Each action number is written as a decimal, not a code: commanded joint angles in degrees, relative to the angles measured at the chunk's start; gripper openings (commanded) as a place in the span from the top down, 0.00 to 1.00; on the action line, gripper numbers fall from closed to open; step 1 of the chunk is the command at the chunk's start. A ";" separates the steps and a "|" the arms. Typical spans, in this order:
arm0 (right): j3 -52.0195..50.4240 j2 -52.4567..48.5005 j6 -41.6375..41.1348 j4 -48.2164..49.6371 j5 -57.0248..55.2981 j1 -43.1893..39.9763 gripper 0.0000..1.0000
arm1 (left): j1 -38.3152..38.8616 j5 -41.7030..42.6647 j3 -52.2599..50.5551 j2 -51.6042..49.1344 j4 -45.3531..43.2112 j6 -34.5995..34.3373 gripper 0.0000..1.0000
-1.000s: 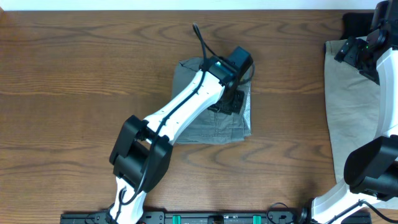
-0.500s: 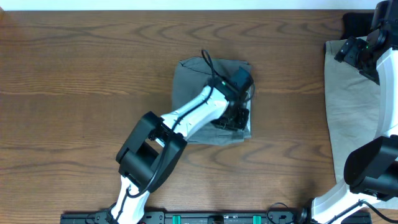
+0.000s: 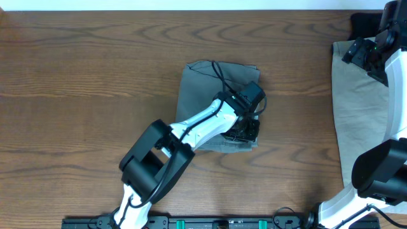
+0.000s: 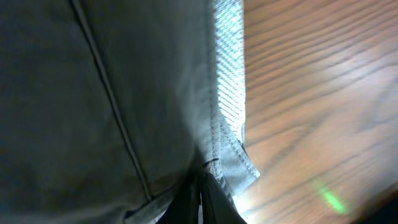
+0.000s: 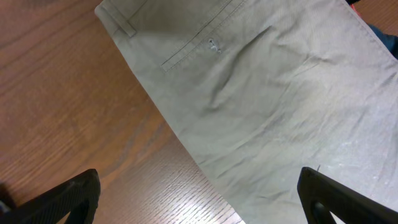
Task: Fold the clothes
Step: 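Lay the folded end down and press it flat with the left gripper, then grasp the folded trousers' left edge with the left gripper, then carry the folded trousers to the table's back-left corner, left gripper, then lower the trousers, release, and pull the left gripper back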
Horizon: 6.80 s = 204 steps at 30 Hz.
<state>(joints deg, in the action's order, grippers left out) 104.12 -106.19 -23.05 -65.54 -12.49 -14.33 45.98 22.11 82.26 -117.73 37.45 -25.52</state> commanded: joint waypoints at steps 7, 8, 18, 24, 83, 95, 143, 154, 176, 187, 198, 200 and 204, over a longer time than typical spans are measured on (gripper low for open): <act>0.33 0.98 -0.66 -0.07 -0.79 -0.28 0.01 | -0.59 -21.66 1.33 7.10 -8.48 -0.07 0.90; 0.33 0.96 -0.68 -0.07 -0.79 -0.28 0.01 | -0.59 -22.77 1.33 6.71 -9.75 -0.07 0.89; 0.33 0.98 -0.68 -0.07 -0.79 -0.28 0.01 | -1.88 -23.28 1.18 -0.28 -23.28 0.37 0.94; 0.33 0.96 -0.68 -0.04 -0.79 -0.28 0.01 | -5.20 -23.23 1.18 -4.85 -27.52 0.35 0.94; 0.33 0.98 -0.66 -0.07 -0.79 -0.33 0.01 | -39.15 7.28 -30.99 18.97 -10.69 7.17 0.49; 0.33 0.98 -0.68 -0.04 -0.79 -0.28 0.01 | -39.71 -1.22 -31.10 18.99 -21.03 -4.66 0.94; 0.33 0.96 -0.66 -0.07 -0.79 -0.28 0.01 | -60.61 -17.70 -31.10 16.87 -55.32 -37.42 0.94; 0.33 0.96 -0.66 -0.04 -0.79 -0.28 0.01 | -67.82 -19.76 -31.10 13.68 -50.64 -37.20 0.94; 0.33 0.98 -0.66 -0.04 -0.79 -0.28 0.01 | -62.84 -26.27 -31.15 12.22 -54.42 -48.92 0.94; 0.33 0.98 -0.68 -0.04 -0.79 -0.28 0.01 | -61.07 -31.98 -26.71 -1.92 -70.14 -43.50 0.94; 0.33 0.98 -0.66 -0.07 -0.79 -0.28 0.01 | -61.66 -32.06 -19.47 -4.13 -69.66 -25.11 0.91; 0.33 0.96 -0.66 -0.07 -0.79 -0.28 0.01 | -61.66 -32.06 -18.93 -4.24 -69.68 -24.37 0.91; 0.33 0.96 -0.66 -0.07 -0.79 -0.28 0.01 | -61.66 -32.00 -17.97 -5.70 -69.68 -24.22 0.91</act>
<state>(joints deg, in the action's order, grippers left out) 104.12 -106.19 -23.05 -65.54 -12.49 -14.33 -15.33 -8.54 62.50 -121.16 -31.99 -52.73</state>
